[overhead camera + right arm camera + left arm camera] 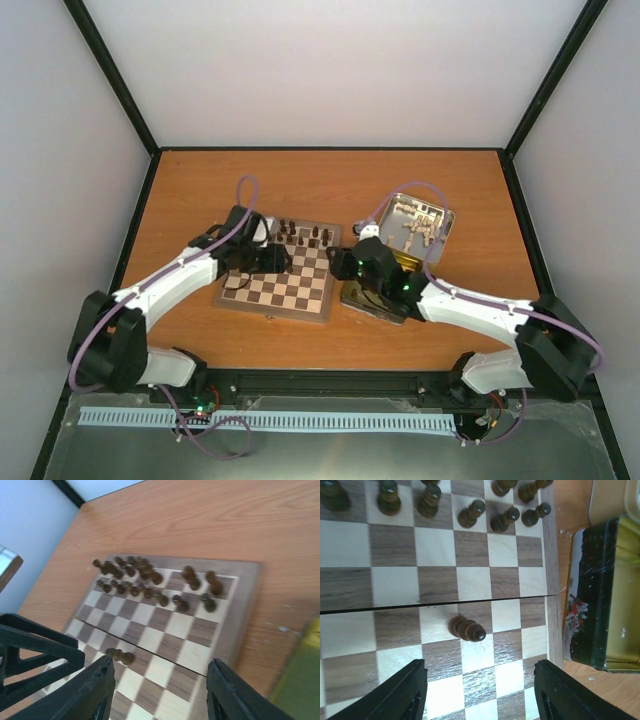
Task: Set up the chess pieces on the board
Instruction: Place the chess piece on the chessboard, then pick up the chess piece from the chessboard.
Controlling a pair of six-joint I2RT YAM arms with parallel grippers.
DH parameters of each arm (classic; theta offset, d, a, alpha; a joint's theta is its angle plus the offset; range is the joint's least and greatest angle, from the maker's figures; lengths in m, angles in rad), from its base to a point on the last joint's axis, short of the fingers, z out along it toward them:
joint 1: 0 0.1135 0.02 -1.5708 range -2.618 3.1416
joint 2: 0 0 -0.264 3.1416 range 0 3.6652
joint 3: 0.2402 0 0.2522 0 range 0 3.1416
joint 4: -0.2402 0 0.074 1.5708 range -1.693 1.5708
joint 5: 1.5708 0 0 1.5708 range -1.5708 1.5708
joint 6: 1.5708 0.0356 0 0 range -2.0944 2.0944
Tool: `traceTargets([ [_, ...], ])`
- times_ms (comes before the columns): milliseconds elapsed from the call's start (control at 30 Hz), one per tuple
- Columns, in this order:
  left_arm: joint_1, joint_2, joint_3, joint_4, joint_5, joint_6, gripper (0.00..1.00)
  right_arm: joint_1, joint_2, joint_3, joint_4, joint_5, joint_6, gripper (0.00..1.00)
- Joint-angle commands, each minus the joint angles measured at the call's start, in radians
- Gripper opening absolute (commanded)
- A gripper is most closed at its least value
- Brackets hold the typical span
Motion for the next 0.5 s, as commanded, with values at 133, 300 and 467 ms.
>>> traceTargets([
  [133,-0.047,0.174,0.108,0.004,0.019,-0.012,0.50,-0.031,-0.193,-0.081,-0.199,0.166,0.073,0.51],
  [300,-0.046,0.251,0.152,-0.022,0.015,-0.004,0.44,-0.035,-0.242,-0.114,-0.203,0.179,0.074,0.51],
  [467,-0.047,0.295,0.179,-0.044,0.002,-0.002,0.42,-0.042,-0.252,-0.126,-0.207,0.179,0.074,0.51],
])
